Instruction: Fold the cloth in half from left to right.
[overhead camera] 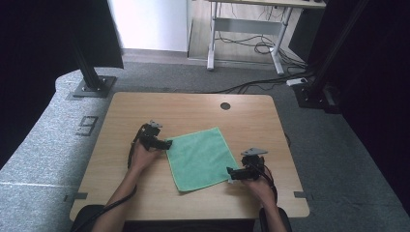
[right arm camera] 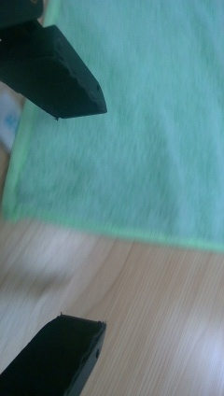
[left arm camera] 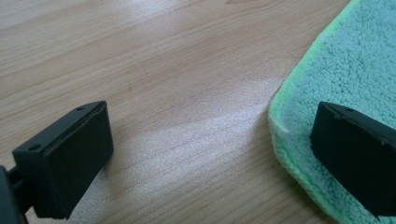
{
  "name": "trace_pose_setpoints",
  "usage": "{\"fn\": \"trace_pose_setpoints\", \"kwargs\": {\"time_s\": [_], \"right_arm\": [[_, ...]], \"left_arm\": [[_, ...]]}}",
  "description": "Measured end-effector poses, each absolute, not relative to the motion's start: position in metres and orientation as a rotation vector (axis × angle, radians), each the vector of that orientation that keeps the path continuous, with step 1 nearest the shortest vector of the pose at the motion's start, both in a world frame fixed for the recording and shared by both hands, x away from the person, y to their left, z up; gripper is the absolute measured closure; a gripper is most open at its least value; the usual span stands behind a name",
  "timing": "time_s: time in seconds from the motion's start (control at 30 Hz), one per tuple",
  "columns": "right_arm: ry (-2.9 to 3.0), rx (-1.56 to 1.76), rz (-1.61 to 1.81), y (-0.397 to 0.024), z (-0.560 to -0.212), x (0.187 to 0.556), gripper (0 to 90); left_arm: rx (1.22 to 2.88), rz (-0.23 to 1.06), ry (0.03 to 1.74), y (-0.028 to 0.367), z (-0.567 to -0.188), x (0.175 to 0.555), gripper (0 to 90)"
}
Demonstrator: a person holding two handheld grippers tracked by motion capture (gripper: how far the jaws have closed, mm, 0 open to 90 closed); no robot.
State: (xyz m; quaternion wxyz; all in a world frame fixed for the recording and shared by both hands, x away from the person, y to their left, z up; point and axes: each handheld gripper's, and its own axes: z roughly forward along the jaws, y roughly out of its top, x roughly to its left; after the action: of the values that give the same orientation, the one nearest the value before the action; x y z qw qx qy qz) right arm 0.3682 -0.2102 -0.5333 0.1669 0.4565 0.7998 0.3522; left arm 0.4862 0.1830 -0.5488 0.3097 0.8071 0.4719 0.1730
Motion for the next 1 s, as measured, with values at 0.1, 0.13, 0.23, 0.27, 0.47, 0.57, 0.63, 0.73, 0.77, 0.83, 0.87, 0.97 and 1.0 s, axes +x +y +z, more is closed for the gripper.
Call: {"fn": "trace_pose_setpoints", "kwargs": {"time_s": [0.1,0.13,0.23,0.27,0.47,0.57,0.63,0.73,0.77,0.83,0.87,0.97,1.0], "right_arm": [[2.324,1.248,1.017,-0.197,-0.53,0.365,0.0],[2.341,1.233,1.029,-0.192,-0.529,0.364,0.0],[2.393,1.185,1.046,-0.176,-0.527,0.36,0.0],[2.412,1.167,1.052,-0.171,-0.527,0.359,0.0],[2.499,1.067,1.09,-0.138,-0.526,0.35,0.0],[2.546,1.015,1.105,-0.121,-0.526,0.345,0.0],[2.577,0.98,1.108,-0.109,-0.527,0.341,0.0],[2.619,0.928,1.107,-0.092,-0.528,0.335,0.8],[2.633,0.908,1.109,-0.086,-0.529,0.333,2.1],[2.662,0.862,1.113,-0.075,-0.528,0.329,5.9],[2.67,0.844,1.11,-0.07,-0.528,0.326,8.1],[2.69,0.787,1.114,-0.053,-0.527,0.321,14.8],[2.697,0.777,1.109,-0.049,-0.528,0.319,17.1]], "left_arm": [[2.133,0.457,1.247,0.183,-0.549,0.486,0.0],[2.133,0.458,1.247,0.183,-0.549,0.486,0.0],[2.131,0.459,1.25,0.183,-0.549,0.486,0.0],[2.134,0.459,1.25,0.183,-0.549,0.486,0.0],[2.133,0.461,1.251,0.183,-0.549,0.486,0.0],[2.133,0.461,1.251,0.183,-0.549,0.486,0.0],[2.128,0.462,1.252,0.183,-0.549,0.486,0.0],[2.128,0.461,1.252,0.183,-0.549,0.486,0.0],[2.128,0.462,1.252,0.183,-0.549,0.486,0.0],[2.129,0.461,1.253,0.183,-0.549,0.486,0.0],[2.129,0.461,1.253,0.183,-0.549,0.486,0.0],[2.129,0.461,1.255,0.183,-0.549,0.485,0.0],[2.129,0.461,1.255,0.183,-0.549,0.485,0.0]]}}
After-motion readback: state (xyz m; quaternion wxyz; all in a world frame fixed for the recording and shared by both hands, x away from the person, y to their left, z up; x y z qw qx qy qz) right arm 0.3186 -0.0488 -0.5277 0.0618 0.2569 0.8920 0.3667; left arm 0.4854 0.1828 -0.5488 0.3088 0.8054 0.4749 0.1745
